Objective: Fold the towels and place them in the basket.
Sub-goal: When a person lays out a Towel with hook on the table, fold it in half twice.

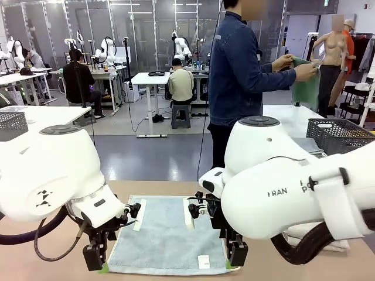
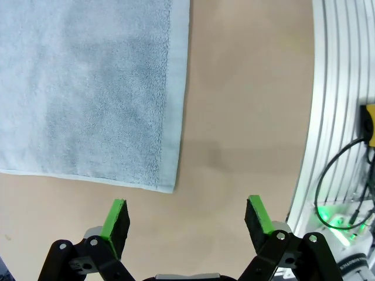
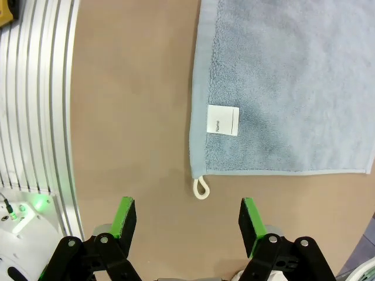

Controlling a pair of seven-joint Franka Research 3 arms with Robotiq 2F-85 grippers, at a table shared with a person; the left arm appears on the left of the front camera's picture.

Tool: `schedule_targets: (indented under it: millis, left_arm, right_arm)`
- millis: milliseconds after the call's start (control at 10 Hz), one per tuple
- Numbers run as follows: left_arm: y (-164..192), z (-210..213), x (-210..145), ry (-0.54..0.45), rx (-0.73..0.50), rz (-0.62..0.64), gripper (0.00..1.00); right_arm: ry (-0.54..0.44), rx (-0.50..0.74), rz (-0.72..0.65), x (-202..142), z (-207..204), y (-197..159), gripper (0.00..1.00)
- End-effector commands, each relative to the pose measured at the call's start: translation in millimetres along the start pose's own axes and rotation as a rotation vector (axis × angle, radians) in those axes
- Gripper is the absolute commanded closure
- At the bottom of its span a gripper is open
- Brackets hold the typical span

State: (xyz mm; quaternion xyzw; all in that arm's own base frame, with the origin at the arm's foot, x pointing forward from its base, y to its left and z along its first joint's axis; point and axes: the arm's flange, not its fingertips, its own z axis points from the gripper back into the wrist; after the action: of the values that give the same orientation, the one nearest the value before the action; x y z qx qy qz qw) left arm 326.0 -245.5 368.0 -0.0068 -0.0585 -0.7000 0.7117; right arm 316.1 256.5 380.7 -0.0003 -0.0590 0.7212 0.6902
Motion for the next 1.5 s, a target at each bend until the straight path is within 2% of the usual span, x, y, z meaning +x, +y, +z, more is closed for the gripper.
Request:
schedule_targets:
  millis: [0, 300, 800, 900, 1400]
  left_arm:
    - [-16.5, -24.5, -18.3, -0.033, -0.004, -0.014, 0.00]
    - [-8.6, -43.3, -23.7, -0.035, -0.012, -0.013, 0.00]
    - [-5.6, -58.7, -24.4, -0.048, -0.013, -0.022, 0.00]
    - [-5.2, -61.5, -23.4, -0.044, -0.019, -0.025, 0.00]
    - [-0.5, -69.1, -25.4, -0.028, -0.033, -0.030, 0.00]
  right_arm:
    - [-0.019, 0.009, 0.028, -17.1, -27.1, 9.5, 0.12]
    - [-0.016, 0.001, 0.032, -17.8, -44.4, 4.5, 0.12]
    - [-0.033, 0.059, 0.009, -15.2, -75.5, 2.2, 0.12]
    - [-0.010, 0.057, -0.019, -14.4, -80.4, 3.0, 0.12]
    - [-0.013, 0.063, -0.076, -15.7, -86.3, 6.7, 0.12]
